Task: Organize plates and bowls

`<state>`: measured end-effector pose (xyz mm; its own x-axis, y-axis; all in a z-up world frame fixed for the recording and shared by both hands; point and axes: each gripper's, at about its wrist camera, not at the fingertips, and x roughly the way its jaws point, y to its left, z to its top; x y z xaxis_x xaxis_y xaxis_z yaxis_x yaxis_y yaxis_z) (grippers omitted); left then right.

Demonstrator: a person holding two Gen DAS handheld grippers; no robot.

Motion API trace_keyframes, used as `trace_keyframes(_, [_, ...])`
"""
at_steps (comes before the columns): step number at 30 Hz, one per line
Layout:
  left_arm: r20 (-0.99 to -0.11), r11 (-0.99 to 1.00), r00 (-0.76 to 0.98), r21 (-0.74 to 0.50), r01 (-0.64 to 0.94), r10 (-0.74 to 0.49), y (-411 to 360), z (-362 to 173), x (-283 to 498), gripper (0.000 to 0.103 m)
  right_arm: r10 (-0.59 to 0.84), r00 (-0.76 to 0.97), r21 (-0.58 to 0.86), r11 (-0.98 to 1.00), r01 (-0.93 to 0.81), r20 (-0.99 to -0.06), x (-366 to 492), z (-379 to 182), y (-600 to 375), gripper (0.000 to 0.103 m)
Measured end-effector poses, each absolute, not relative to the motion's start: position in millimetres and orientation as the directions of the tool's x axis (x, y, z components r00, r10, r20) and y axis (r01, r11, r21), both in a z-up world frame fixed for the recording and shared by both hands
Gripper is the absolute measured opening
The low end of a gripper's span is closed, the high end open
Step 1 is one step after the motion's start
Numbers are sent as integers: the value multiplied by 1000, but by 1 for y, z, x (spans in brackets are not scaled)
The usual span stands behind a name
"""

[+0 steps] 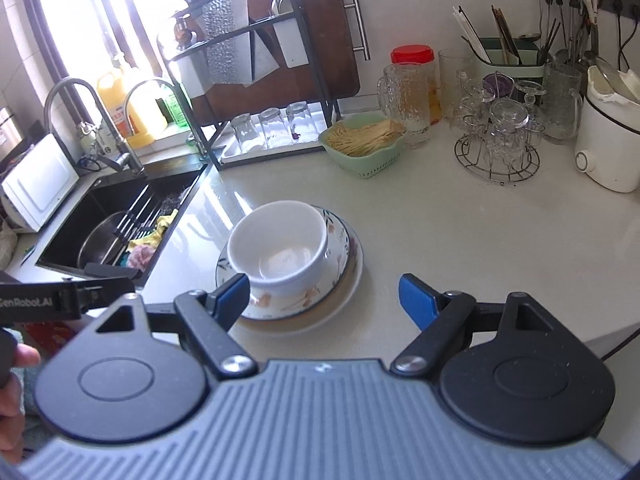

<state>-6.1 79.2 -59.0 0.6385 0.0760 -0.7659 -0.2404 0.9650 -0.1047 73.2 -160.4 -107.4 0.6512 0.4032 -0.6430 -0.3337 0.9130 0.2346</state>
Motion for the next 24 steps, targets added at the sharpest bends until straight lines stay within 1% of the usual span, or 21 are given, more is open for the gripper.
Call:
trace_keyframes(8, [-740, 963, 665, -99, -251, 97, 78, -54, -31, 97, 409, 665, 244, 912, -331, -625, 55, -108, -165, 83])
trace_keyframes(12, [-743, 957, 665, -126, -260, 83, 82, -54, -34, 97, 392, 668, 229, 918, -322, -633, 55, -111, -164, 83])
trace_keyframes(16, [-739, 964, 669, -110, -244, 85, 80, -53, -37, 97, 389, 676, 229, 920, -318, -626, 53, -109, -165, 83])
trace_keyframes(24, [-741, 967, 669, -124, -222, 59, 73, -58, -38, 97, 377, 678, 215, 925, -315, -631, 41, -107, -169, 83])
